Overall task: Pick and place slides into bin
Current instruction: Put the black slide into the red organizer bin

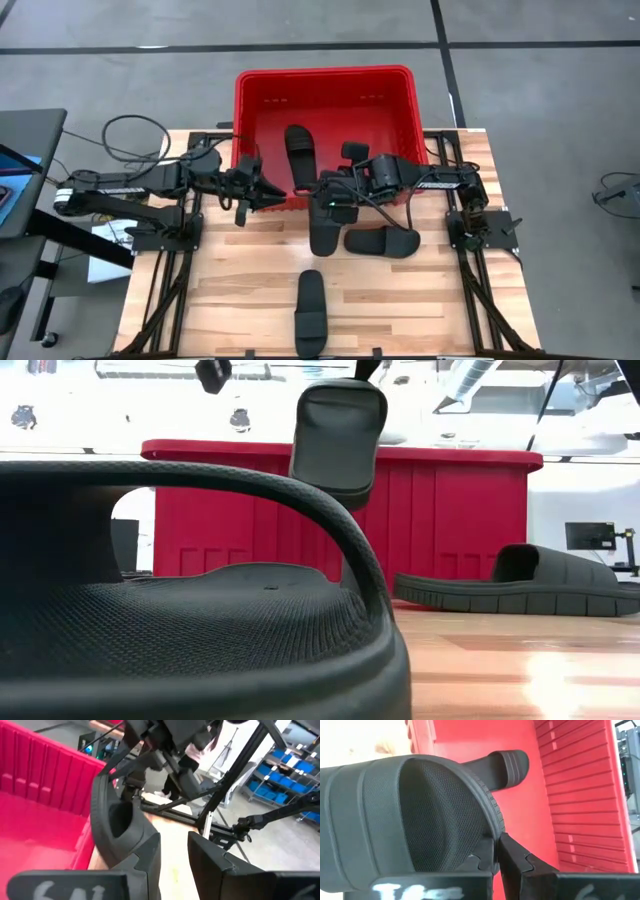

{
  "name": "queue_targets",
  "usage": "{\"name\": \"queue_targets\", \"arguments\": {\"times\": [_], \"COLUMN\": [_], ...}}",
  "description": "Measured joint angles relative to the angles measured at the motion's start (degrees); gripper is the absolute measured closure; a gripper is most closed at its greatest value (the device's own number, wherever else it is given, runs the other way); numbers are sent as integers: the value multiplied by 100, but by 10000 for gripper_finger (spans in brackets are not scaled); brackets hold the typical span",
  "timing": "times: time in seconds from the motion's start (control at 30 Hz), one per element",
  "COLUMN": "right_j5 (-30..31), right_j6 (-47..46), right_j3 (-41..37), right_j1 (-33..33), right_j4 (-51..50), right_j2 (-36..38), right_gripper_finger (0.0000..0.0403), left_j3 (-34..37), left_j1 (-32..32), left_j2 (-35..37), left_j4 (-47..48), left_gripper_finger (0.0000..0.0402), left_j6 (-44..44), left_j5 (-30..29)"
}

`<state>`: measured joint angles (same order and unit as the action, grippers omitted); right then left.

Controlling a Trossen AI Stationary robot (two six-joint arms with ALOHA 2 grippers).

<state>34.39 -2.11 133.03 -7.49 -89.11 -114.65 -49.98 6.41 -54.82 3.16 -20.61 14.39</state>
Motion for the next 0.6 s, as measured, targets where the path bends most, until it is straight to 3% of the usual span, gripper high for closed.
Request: {"name": "queue_targets", "arguments": {"times": [0.2,0.4,0.6], "right_j5": [2,4,0], "right_j6": [276,633,872], "right_j3": [0,0,0], "right_j1": [96,140,114], "right_j4": [61,333,502], "right_j2": [-2,-2,-4], "right_gripper_finger": [402,402,402], "left_j3": [0,0,0], "left_j1": [-132,-181,-181], "left_j2": [-150,-148,-241], "left_j4": [-168,-165,-161], "left_gripper_finger": [315,315,315], "left_j6": [297,629,900], "left_j5": [-212,-1243,-1580]}}
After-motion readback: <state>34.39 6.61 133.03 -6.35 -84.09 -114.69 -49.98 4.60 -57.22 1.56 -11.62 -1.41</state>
